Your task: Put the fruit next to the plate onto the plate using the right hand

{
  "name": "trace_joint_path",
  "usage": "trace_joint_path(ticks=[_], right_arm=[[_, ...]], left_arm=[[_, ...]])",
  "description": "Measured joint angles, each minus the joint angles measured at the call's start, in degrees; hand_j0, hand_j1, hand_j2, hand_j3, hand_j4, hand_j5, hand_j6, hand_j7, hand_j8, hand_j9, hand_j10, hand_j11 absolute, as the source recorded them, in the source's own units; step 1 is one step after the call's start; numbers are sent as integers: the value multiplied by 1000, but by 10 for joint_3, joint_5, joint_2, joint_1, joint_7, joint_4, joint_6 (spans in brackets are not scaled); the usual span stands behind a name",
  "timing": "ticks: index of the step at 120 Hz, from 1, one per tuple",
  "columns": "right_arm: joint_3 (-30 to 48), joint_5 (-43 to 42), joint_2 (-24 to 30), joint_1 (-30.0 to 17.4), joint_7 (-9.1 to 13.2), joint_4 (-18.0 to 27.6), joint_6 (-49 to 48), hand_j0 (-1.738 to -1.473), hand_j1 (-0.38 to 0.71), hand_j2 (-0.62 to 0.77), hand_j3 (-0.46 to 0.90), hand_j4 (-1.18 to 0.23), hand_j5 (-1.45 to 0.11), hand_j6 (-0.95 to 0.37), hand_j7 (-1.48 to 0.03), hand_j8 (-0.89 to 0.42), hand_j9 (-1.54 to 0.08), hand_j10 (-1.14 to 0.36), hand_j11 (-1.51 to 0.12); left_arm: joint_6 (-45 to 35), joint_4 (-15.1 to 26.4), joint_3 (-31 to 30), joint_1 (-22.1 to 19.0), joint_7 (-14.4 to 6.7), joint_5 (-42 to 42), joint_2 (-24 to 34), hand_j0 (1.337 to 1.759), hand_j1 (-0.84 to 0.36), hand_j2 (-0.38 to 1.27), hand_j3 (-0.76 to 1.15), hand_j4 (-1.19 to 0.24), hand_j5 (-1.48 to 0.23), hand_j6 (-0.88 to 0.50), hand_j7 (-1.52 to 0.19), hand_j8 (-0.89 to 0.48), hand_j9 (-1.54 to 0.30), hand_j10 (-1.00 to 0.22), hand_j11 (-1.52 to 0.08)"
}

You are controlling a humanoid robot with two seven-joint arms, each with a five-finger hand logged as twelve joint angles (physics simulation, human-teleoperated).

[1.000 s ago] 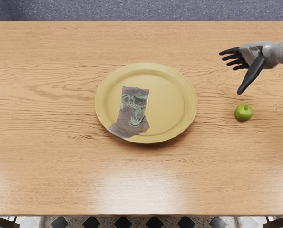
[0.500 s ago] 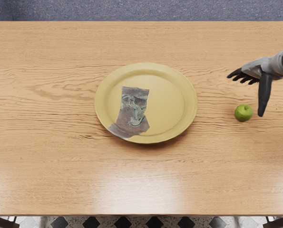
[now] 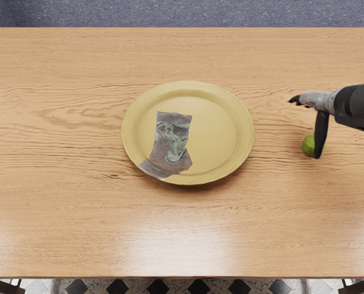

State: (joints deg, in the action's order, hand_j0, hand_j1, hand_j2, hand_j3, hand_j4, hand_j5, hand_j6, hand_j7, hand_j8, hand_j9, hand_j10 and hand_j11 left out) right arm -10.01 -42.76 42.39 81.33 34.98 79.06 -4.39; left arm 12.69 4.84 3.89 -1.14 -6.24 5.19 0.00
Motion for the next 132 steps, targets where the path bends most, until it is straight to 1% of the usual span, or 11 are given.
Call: trace_joint_path(ticks=[11,37,56,81,100,132], right_arm=[[-18,-2,-1,-2,0,4,28,-1658,-302,-7,0,-45,-53,-46,-52,-45,-53,-44,-53],[-48,-3,20,-2,0,70,89,-1658,-278,-11,0,-65,-79,-66,-79,-65,-79,-64,-79],[-72,-5,27,-3,0,93,130,-1658,-167,-29,0,-157,-200,-159,-199,-158,-200,-157,-200],[-115,-24,19,-3,0,96,223,-1658,-102,-39,0,-211,-270,-213,-270,-212,-270,-211,-270],[-133,-33,3,-15,0,81,277,-1658,-83,-42,0,-227,-291,-228,-290,-227,-291,-226,-290],[-176,-46,-30,-18,0,66,303,-1658,-75,-43,0,-233,-300,-235,-299,-234,-300,-233,-299]], left_arm=[[0,0,0,0,0,0,0,1658,349,0,0,0,0,-1,0,-1,0,0,0],[0,0,0,0,0,0,0,1658,349,0,0,0,0,-1,0,-1,0,0,0],[0,0,0,0,0,0,0,1658,349,0,0,0,0,-1,0,-1,0,0,0],[0,0,0,0,0,0,0,1658,349,0,0,0,0,-1,0,0,0,0,0],[0,0,0,0,0,0,0,1658,349,0,0,0,0,-1,0,0,0,0,0],[0,0,0,0,0,0,0,1658,349,0,0,0,0,-1,0,0,0,0,0]])
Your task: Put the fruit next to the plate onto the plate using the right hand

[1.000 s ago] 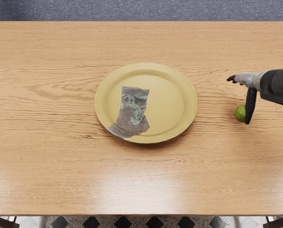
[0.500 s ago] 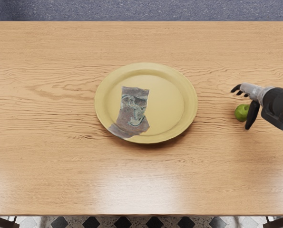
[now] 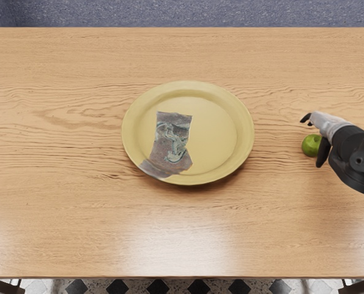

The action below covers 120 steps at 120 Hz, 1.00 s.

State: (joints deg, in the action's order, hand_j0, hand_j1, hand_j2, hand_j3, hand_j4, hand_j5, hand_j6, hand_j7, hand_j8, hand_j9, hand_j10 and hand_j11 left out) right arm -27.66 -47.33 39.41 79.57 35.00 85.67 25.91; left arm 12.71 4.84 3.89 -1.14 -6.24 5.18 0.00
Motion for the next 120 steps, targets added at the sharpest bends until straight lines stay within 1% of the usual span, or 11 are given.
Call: trace_joint_path(ticks=[20,37,64,93,120], right_arm=[[-11,-6,-7,5,0,-2,2,-1658,-75,-44,0,-233,-299,-234,-299,-233,-299,-232,-299],[-25,-7,-28,6,0,-19,2,-1658,-75,-43,0,-232,-299,-233,-298,-233,-298,-232,-298],[-32,-7,-38,1,0,-27,13,-1658,-65,-45,0,-240,-310,-242,-310,-241,-310,-240,-310],[-37,-7,-41,-7,0,-28,30,-1658,12,-58,0,-304,-393,-306,-393,-305,-393,-304,-393],[-37,-7,-41,-17,0,-39,35,-1658,56,-65,0,-341,-441,-342,-441,-341,-441,-341,-441]], left_arm=[[0,0,0,0,0,0,0,1658,349,0,0,0,0,-1,0,0,0,0,0],[0,0,0,0,0,0,0,1658,349,0,0,0,0,-1,0,0,0,0,0],[0,0,0,0,0,0,0,1658,349,0,0,0,0,-1,0,0,0,0,0],[0,0,0,0,0,0,0,1658,349,0,0,0,0,-1,0,0,0,0,0],[0,0,0,0,0,0,0,1658,349,0,0,0,0,-1,0,0,0,0,0]])
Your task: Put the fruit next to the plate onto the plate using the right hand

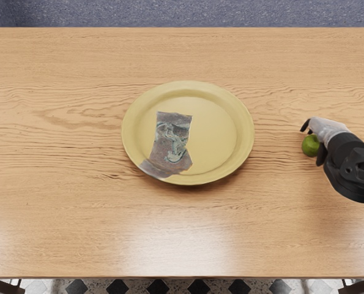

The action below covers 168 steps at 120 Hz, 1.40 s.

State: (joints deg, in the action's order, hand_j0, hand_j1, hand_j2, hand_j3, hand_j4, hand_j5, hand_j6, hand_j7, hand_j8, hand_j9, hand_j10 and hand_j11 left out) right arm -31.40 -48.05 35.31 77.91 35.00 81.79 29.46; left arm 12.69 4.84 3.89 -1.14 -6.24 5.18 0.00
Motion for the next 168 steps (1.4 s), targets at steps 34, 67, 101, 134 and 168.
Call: trace_joint_path(ticks=[34,67,101,134,168], right_arm=[[0,0,-5,-3,0,-2,6,-1658,153,-82,0,-421,-546,-422,-546,-422,-546,-421,-546],[0,0,-5,-6,0,-3,6,-1657,241,-74,0,-504,-653,-476,-653,-475,-654,-503,-654],[1,-4,-5,-10,1,-6,4,-1644,260,-81,-1,-573,-809,-413,-785,-394,-802,-597,-802],[7,-2,-4,-10,2,-6,4,-1640,266,92,0,-599,-948,-430,-909,-401,-947,-678,-946],[24,3,3,-6,0,-5,4,-1650,277,186,1,-659,-1001,-432,-955,-404,-999,-708,-1002]], left_arm=[[0,0,0,0,0,0,0,1658,349,0,0,0,0,-1,0,0,0,0,0],[0,0,0,0,0,0,0,1658,349,0,0,0,0,-1,0,0,0,0,0],[0,0,0,0,0,0,0,1658,349,0,0,0,0,-1,0,-1,0,0,0],[0,0,0,0,0,0,0,1658,349,0,0,0,0,-1,0,-1,0,0,0],[0,0,0,0,0,0,0,1658,349,0,0,0,0,-1,0,-1,0,0,0]])
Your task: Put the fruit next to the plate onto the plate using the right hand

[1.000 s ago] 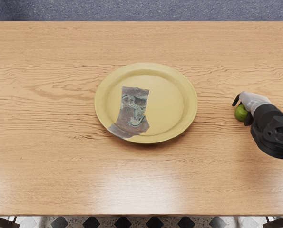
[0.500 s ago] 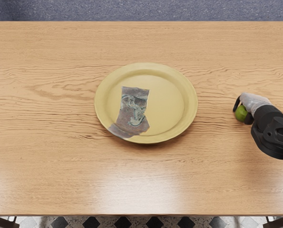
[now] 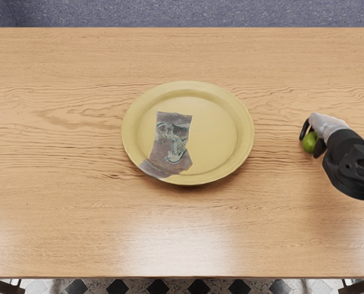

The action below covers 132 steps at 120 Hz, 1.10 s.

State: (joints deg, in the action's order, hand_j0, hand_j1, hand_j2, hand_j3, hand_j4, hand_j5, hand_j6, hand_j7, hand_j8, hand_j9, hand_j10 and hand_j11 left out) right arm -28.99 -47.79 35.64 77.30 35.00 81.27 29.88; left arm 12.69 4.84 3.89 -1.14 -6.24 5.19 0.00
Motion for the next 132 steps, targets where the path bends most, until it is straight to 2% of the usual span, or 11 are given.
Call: trace_joint_path(ticks=[12,42,81,108,126,132], right_arm=[[13,1,4,7,0,1,-1,-1652,282,194,1,-657,-1009,-427,-955,-398,-1004,-705,-1008],[34,3,1,65,0,3,-6,-1656,287,200,1,-668,-991,-437,-932,-404,-980,-687,-984],[43,4,-106,131,0,8,-8,-1658,310,244,2,-661,-991,-433,-920,-401,-977,-670,-982],[59,7,-174,138,0,8,-6,-1658,327,267,2,-642,-1015,-420,-916,-383,-989,-657,-995],[64,8,-203,137,0,6,-4,-1658,332,277,1,-646,-1016,-431,-915,-383,-976,-662,-982],[65,7,-208,132,0,5,-3,-1657,313,243,0,-659,-1008,-440,-915,-396,-969,-667,-974]], left_arm=[[0,0,0,0,0,0,0,1658,349,0,0,0,0,-1,0,-1,0,0,0],[0,0,0,0,0,0,0,1658,349,0,0,-1,0,-1,0,0,0,0,0],[0,0,0,0,0,0,0,1658,349,0,0,-1,0,-1,0,0,0,0,0],[0,0,0,0,0,0,0,1658,349,0,0,0,0,-1,0,0,0,0,0],[0,0,0,0,0,0,0,1658,349,0,0,0,0,-1,0,0,0,0,0],[0,0,0,0,0,0,0,1658,349,0,0,0,0,-1,0,0,0,0,0]])
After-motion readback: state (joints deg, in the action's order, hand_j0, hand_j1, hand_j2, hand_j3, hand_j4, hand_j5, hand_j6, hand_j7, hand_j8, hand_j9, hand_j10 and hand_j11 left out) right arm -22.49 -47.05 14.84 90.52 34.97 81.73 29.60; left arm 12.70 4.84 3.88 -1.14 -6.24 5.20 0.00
